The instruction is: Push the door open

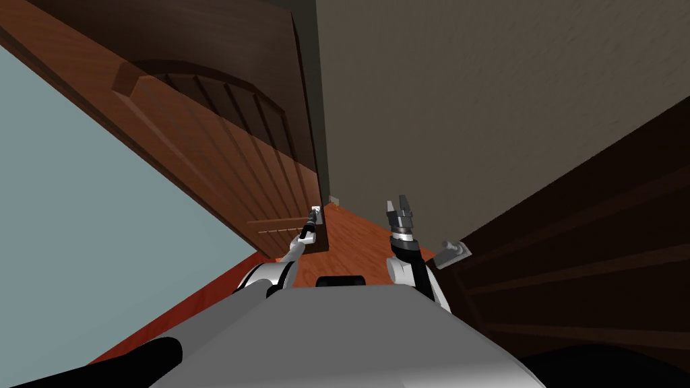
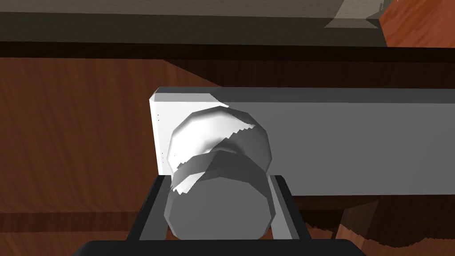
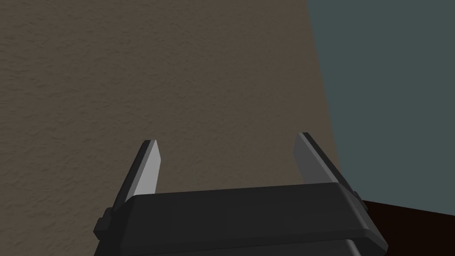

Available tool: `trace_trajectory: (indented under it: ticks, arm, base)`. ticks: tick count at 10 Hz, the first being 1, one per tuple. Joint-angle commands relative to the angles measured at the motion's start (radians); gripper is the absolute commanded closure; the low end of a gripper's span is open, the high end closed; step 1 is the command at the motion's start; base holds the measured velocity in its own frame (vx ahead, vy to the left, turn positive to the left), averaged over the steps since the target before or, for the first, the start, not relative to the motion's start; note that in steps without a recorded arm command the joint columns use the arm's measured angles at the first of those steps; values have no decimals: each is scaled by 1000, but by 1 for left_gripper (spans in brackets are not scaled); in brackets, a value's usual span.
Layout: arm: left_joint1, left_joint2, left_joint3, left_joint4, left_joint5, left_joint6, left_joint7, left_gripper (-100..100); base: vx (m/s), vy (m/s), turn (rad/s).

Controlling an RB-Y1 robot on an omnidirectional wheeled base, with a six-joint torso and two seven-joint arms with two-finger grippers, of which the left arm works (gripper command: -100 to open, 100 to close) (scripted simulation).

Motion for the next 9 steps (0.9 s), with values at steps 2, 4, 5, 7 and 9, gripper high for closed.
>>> trace_trajectory:
  ticks: [2,4,5,7,9]
  arm:
    - [1,9,14,-1,6,-1,-4,100]
    - [3,15,26,0,11,-1,-8,100]
    - [4,20,35,1,14,-2,-12,100]
    - [7,30,54,2,23,-3,-19,100]
    - [10,41,75,4,31,-4,-26,100]
  base:
    - [85,-48,44]
    - [154,-65,45]
    - [205,-90,52]
    - [209,-119,72]
    - [189,-85,60]
